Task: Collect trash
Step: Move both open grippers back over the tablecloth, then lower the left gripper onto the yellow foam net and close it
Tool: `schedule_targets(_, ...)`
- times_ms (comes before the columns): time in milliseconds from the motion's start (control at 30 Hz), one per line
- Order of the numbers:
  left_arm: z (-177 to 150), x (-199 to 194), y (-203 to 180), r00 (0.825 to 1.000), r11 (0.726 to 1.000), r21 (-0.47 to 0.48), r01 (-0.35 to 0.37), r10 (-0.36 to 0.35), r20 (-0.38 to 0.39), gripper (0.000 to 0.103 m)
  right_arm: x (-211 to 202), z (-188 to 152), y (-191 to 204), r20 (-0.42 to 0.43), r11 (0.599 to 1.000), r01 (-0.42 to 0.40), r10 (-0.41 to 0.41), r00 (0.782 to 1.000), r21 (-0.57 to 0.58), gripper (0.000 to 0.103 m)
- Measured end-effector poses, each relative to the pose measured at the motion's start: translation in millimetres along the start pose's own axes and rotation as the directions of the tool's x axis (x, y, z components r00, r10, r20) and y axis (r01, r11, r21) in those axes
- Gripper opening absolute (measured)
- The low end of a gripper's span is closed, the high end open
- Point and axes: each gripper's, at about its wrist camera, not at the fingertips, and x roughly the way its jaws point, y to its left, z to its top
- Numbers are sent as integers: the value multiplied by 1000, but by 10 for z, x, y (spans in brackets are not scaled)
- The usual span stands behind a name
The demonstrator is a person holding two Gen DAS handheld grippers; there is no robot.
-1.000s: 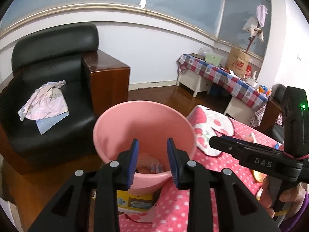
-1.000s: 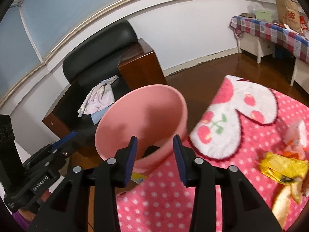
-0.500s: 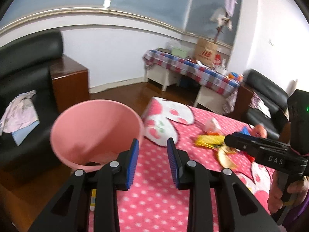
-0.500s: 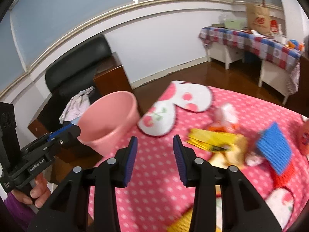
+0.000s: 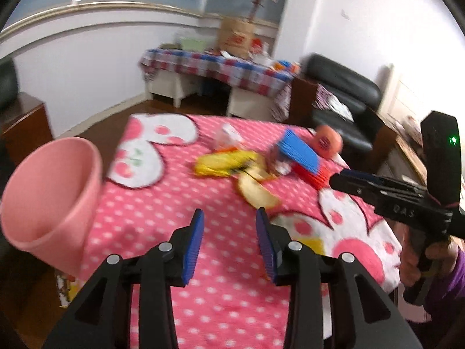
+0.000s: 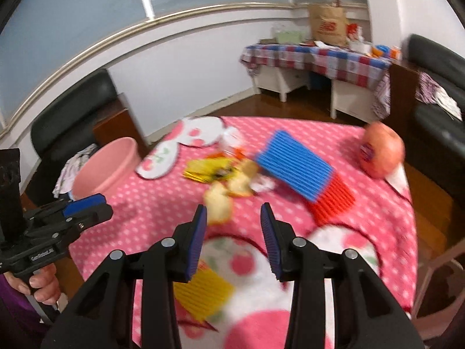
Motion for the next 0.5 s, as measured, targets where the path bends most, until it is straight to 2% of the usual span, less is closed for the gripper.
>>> schedule_targets(133, -74, 197, -195, 996, 997, 42, 60, -58, -63, 37, -24, -179, -227, -21, 998, 26, -25, 999, 56, 39)
schedule_targets(267, -151, 444, -316, 985, 993, 52, 106, -97, -140, 38, 11, -308, -350, -47, 996, 46, -42, 998, 82, 39)
schedule_targets(500, -238, 789, -382, 971, 993, 48, 108, -95, -221, 38, 50, -359, -380, -55, 995, 30, -25, 998, 91, 39)
